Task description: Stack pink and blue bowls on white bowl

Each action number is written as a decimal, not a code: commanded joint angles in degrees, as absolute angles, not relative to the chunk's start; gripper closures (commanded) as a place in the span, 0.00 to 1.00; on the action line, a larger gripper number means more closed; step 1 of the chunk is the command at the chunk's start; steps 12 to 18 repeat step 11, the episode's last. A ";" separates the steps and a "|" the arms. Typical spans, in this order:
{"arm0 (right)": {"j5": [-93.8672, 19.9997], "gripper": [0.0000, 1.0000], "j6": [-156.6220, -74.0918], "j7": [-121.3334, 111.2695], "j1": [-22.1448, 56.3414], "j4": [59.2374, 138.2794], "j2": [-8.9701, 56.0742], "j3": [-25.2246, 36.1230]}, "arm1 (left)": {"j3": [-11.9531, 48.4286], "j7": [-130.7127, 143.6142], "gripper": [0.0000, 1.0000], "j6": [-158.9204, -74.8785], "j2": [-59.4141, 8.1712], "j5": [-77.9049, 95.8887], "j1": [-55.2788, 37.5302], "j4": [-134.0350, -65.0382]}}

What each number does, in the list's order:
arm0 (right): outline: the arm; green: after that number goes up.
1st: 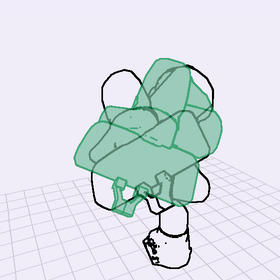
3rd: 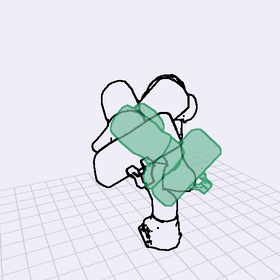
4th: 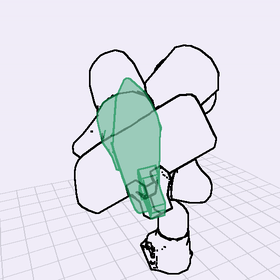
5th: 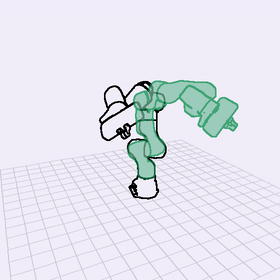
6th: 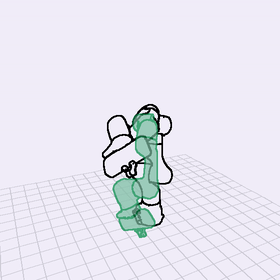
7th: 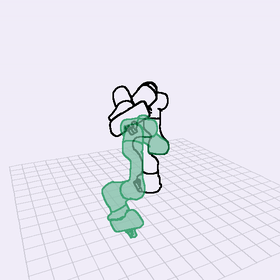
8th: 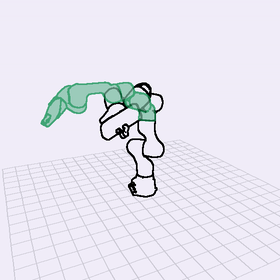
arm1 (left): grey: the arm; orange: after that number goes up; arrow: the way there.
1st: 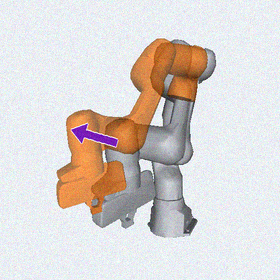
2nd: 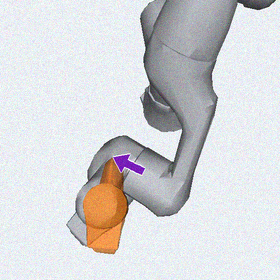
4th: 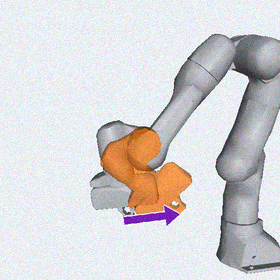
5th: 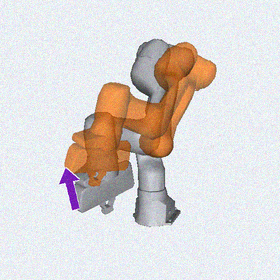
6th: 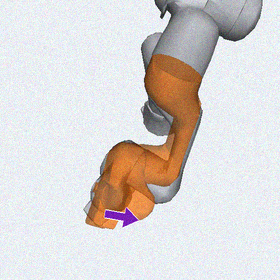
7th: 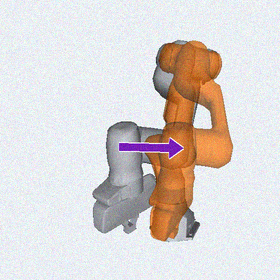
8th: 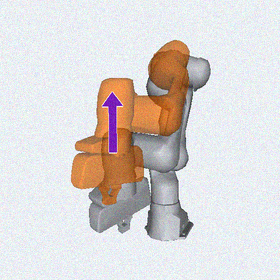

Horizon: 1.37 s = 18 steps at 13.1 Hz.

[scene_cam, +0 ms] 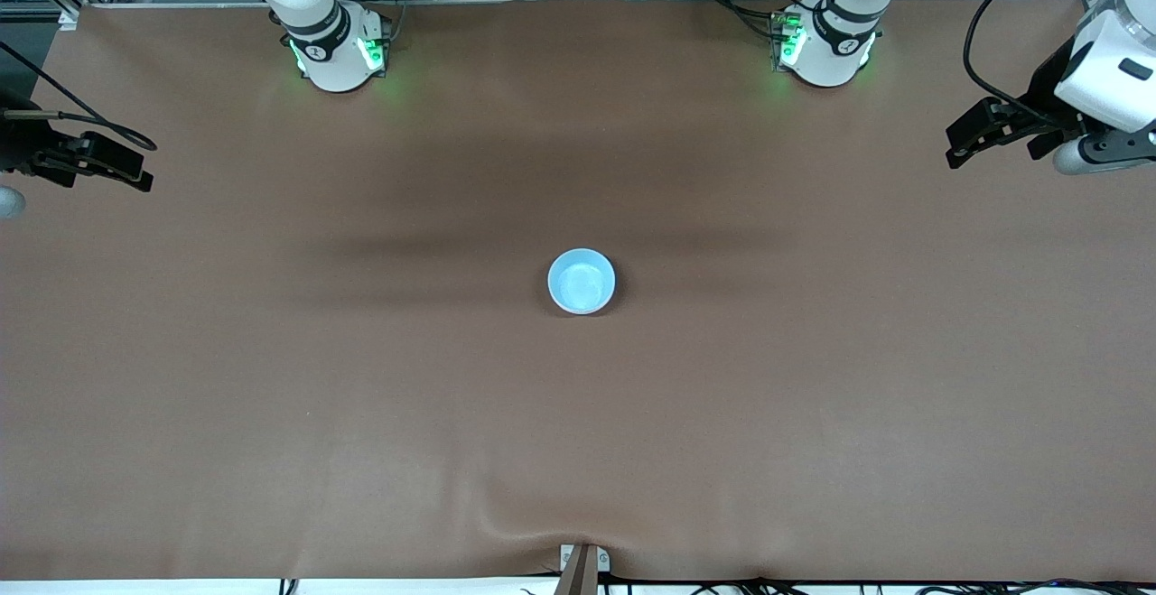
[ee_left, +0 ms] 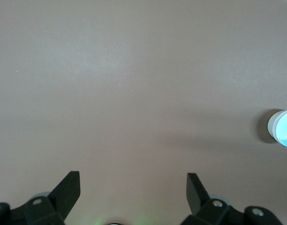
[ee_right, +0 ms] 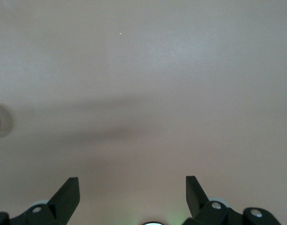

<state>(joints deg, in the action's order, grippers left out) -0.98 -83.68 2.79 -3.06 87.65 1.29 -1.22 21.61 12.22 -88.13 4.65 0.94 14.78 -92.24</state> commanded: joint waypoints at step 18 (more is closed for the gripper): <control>0.00 0.00 -83.23 2.81 -3.16 87.36 1.14 -1.32 | 21.80 8.61 0.00 -86.40 3.60 1.85 16.17 -90.26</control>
